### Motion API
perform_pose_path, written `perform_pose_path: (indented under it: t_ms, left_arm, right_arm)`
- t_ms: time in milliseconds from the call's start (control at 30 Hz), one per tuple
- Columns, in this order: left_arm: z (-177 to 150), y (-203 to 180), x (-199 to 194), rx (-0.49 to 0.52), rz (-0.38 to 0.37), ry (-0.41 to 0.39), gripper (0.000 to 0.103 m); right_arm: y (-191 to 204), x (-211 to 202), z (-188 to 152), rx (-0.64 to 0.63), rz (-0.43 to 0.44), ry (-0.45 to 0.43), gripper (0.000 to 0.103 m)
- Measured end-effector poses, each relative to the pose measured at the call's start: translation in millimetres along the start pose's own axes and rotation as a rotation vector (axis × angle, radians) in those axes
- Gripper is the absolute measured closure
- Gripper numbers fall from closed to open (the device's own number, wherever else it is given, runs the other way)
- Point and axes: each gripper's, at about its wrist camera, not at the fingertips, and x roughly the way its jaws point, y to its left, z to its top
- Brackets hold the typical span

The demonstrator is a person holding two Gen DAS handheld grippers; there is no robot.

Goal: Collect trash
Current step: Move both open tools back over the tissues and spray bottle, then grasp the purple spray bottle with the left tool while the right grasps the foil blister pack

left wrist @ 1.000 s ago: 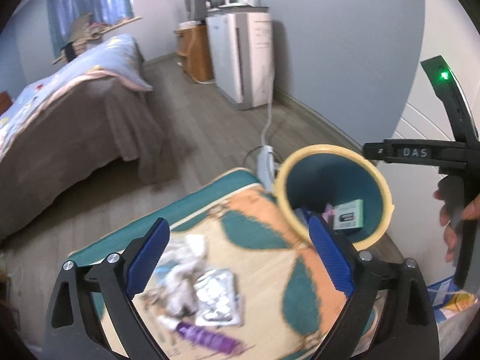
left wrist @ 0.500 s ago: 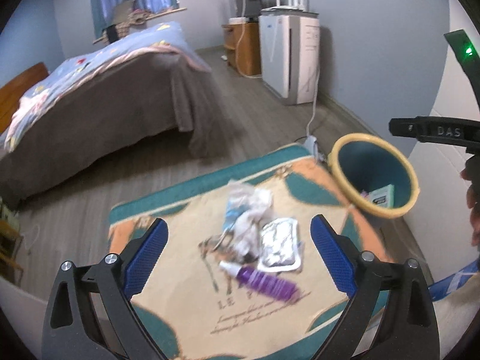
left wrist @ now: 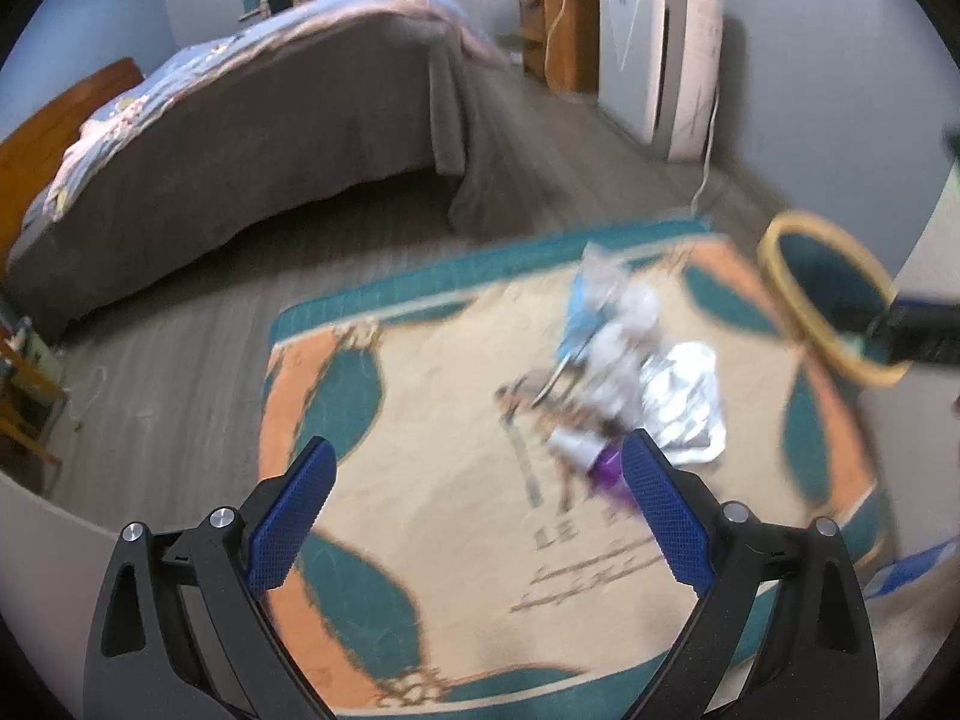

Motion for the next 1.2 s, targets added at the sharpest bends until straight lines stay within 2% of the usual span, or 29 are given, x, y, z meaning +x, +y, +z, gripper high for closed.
perform_pose_path:
  t_ms: [67,233,333,500,600,733,833,933,1000,1100,1200]
  left_arm:
    - [-5,-2,12,-0.005,-0.001,0.051,0.008]
    - [-9,-12,24,-0.053,-0.044,0.061,0.008]
    - [-15,-30,41,-0.054,-0.064,0.101,0.008]
    - [-15,-57,59,-0.056,-0.111,0.125,0.008]
    - [-16,-67,73,-0.076,-0.133,0.150,0.008]
    - [-18,-72,88,-0.111,-0.154,0.170,0.009]
    - [-21,-73,98,-0.123,-0.169,0.191,0.010]
    - [-23,-74,105,-0.128,-0.204,0.207,0.018]
    - [-25,-74,110,-0.116,-0.219,0.223,0.034]
    - [-27,-70,111,-0.084,-0.196,0.227,0.049]
    - [-27,-55,110,-0.129,-0.227,0.228,0.050]
  right_arm:
    - [3,5,1,0.008,0.015,0.014,0.006]
    - [14,18,5,-0.004,0.019,0.041,0.006]
    - [17,26,6,-0.032,0.000,0.057,0.006]
    - [13,39,9,-0.035,-0.015,0.081,0.006]
    - [3,46,12,-0.001,-0.012,0.093,0.006]
    - [-8,63,13,0.101,0.041,0.137,0.007]
    - [-7,75,13,0.115,0.041,0.163,0.008]
    - [-3,87,14,0.124,0.051,0.188,0.012]
    - [2,92,14,0.136,0.070,0.200,0.016]
    - [11,101,14,0.143,0.095,0.218,0.021]
    - [22,109,15,0.142,0.112,0.230,0.021]
